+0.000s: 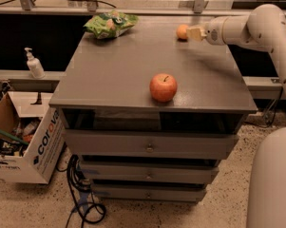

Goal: Move orange near apple

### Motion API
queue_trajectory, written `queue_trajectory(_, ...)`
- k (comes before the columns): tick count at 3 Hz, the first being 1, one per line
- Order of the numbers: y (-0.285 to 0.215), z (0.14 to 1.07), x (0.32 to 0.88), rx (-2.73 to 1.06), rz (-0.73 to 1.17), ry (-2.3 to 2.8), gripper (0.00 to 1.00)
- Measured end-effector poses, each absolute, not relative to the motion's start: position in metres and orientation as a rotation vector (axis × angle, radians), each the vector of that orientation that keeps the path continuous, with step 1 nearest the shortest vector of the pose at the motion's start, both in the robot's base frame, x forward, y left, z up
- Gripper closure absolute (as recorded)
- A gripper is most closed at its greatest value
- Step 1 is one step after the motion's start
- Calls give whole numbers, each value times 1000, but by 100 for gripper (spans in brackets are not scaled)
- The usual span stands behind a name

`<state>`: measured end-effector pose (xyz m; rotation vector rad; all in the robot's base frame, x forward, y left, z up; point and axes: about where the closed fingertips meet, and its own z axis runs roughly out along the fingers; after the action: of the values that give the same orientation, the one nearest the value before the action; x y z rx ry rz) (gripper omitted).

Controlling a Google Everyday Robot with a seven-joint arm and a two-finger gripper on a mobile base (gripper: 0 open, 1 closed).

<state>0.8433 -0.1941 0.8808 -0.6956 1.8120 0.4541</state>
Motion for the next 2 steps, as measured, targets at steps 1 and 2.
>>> queue_trajectory(1,-195,882,825,-755,470,1821,82)
queue_trajectory(2,-190,878,816,-812,469,1834,59)
